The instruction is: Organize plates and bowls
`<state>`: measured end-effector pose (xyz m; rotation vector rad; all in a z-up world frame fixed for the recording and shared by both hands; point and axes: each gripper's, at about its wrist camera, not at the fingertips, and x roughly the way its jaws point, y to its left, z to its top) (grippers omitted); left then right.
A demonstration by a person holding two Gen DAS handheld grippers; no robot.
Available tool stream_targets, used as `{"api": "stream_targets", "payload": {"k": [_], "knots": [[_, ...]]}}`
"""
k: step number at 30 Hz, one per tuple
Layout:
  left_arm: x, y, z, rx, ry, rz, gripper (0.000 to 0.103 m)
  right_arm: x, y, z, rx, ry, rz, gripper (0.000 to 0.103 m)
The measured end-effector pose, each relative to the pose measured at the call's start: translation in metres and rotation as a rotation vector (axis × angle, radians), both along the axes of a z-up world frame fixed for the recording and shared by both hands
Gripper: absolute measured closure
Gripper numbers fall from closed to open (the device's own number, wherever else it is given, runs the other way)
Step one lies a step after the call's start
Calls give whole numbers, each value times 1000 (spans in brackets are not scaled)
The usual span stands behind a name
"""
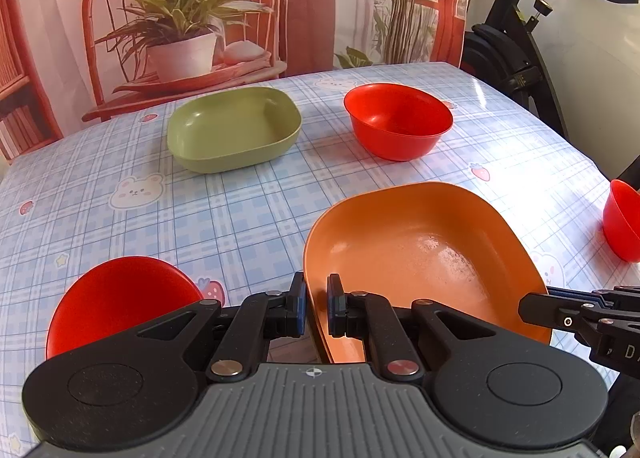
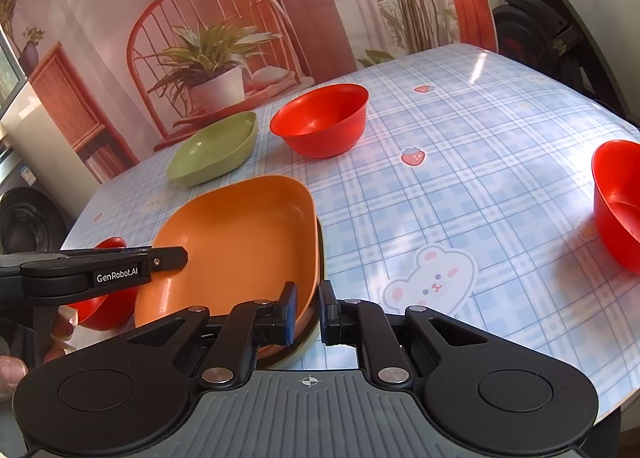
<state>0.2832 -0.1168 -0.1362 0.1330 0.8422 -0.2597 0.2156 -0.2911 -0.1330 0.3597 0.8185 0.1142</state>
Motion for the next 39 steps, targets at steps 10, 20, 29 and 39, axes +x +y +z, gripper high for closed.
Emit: {"api": "stream_targets", "payload": {"k": [10,20,29,39], "knots": [[-1,1,0,-5,0,4,92,1,0,0,7,0,4,88],[-3,3,2,-13,-4,12,92,0,-1,1,11,-3,2,85],[-18,11,10,-51,-31,33,92,2,-2,-4,7,20,-5,82],[-29,13,-1,-48,0,56,92,4,-2,-14,6,48,-17,82]]}}
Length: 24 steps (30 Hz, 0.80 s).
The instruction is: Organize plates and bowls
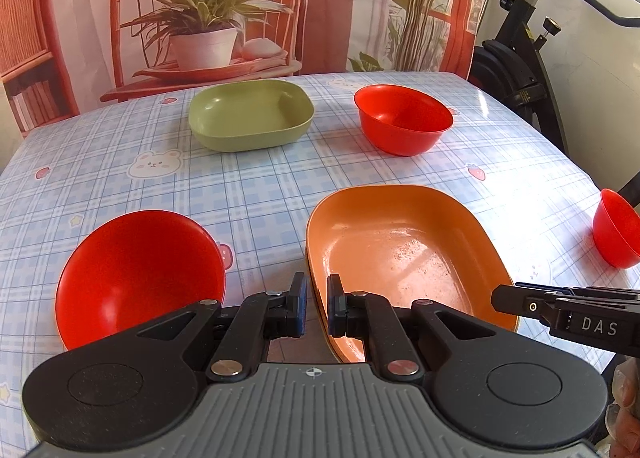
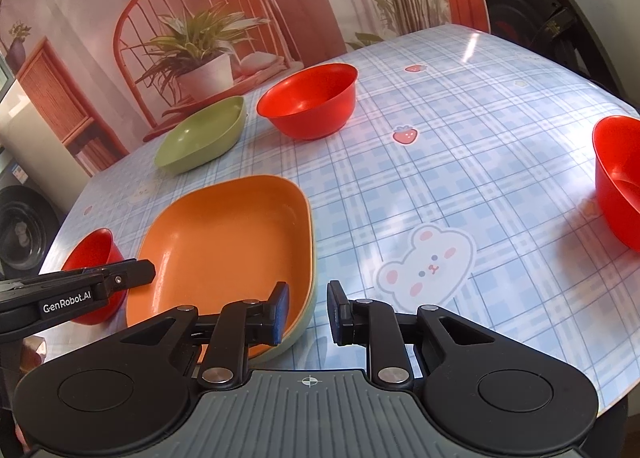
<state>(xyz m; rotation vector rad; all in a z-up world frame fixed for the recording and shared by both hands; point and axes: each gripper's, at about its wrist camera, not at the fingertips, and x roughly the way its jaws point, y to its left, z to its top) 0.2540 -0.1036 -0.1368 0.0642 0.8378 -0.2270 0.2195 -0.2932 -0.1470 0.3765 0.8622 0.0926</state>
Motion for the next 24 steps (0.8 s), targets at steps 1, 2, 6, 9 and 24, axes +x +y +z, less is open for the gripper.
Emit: {"api": "stream_targets", "payload": {"k": [1,2,6,9,24], "knots": [[1,0,-1,-2,6,0,92,0,-1,0,1,2,-4,82],[1,1,-2,-7,11,0,92,0,-2,-1,0,3,-9,82],[0,1,-3,-4,10,-2,92,0,-3,-2,5,2,-15,82],[-1,1,-6,-8,12,-3,92,1,-3,-2,5,2,-17,81],[-4,37,39,-156,-88,10,92,0,-2,25,12,-109,-18,77]]}}
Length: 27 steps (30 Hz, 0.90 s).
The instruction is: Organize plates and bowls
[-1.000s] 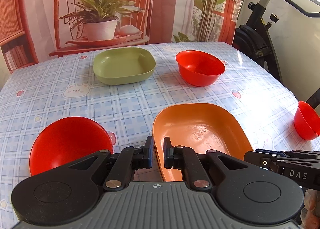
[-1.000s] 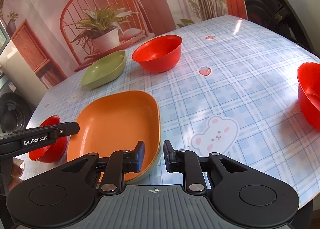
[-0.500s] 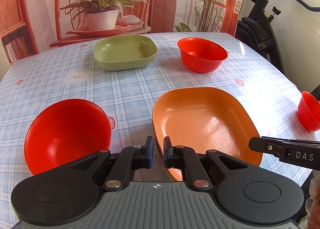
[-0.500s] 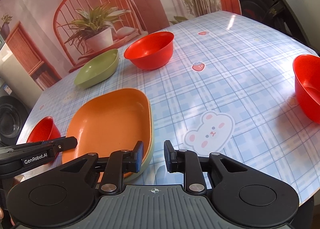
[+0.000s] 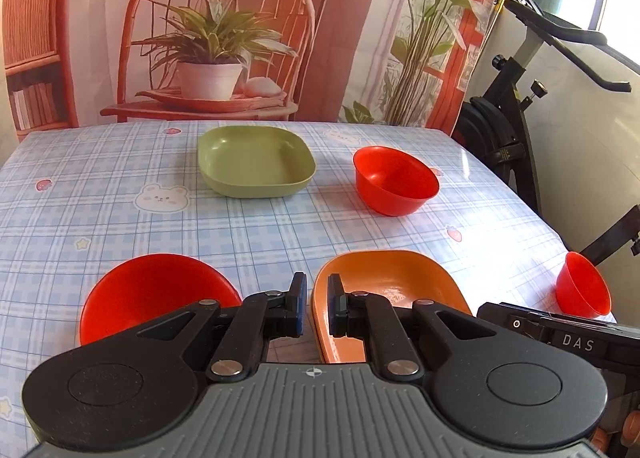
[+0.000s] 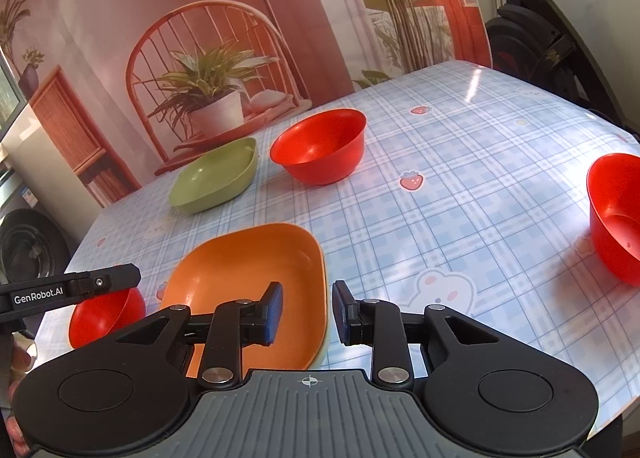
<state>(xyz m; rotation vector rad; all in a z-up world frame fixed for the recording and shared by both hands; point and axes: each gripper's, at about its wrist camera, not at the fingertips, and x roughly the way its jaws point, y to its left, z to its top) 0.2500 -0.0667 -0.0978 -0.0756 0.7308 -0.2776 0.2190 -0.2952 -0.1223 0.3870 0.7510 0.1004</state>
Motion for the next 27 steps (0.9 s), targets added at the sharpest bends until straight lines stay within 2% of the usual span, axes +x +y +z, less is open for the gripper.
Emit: {"api": "stream_targets", "payload": {"k": [3,9,14,23,27], "knots": [[-2,13,13,20,-29,31,92,3,1,12,-9,-30,-4,77],[-6,41,34,8,-72,109,92,15,6,42,-36,-109,0,77],[-4,49,42,39,-103,124,92,28,14,64,-57,-160,15,77],[24,74,52,3,-76,112,92,46,39,72,-75,-143,55,77],[44,78,63,35,-58,129,92,56,47,76,-87,-137,61,77]]}}
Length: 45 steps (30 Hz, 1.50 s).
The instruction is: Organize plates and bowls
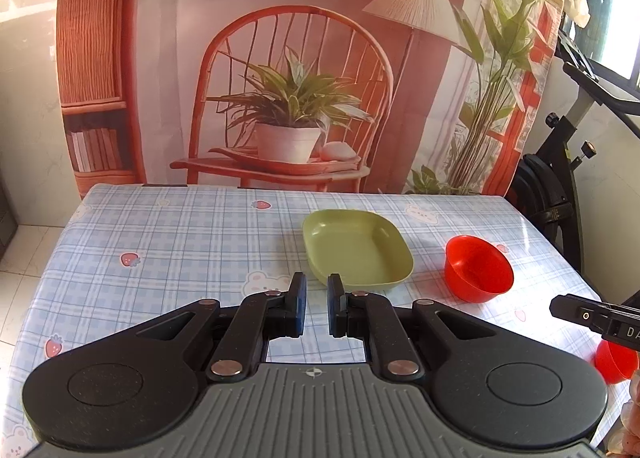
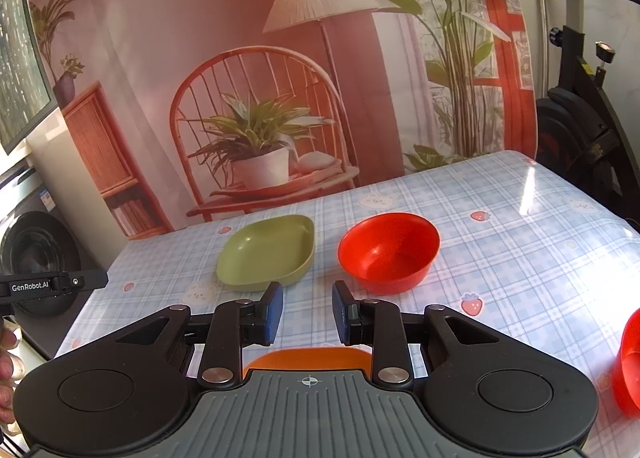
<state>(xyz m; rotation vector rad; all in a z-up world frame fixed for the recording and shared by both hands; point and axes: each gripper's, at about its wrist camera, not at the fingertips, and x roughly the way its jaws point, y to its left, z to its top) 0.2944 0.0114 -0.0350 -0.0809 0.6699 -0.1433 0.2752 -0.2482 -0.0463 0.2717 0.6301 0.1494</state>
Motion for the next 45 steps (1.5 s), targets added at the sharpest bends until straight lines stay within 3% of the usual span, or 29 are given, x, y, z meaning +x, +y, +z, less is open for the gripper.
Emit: {"api": "stream_targets", "payload": {"k": [6,11,15,19,24,26,29,45], "knots": [[31,0,-3,-3,23,-34,91,22,16,7,-57,11,46,77],[69,-13,-20,-16,53,-59,91,58,29,-2,-70,74,71,77],[89,-23,-25,51,18,-46,89,88,46,-6,-110,118,94,77],[122,-15,-37,-56,77,-28,87,117,58,-11,-132,156,113,77],[162,-13,-61,-63,166,-15,87,158,61,-33,-124,209,84,77],[172,-11,-69,-72,198,-3,81,168,59,-39,-107,225,67,77],[178,-5,-75,-88,204,1,69,180,62,-45,-122,228,54,77],[193,-5,-98,-131,248,-44,69,216,70,-84,-135,315,16,78]]}}
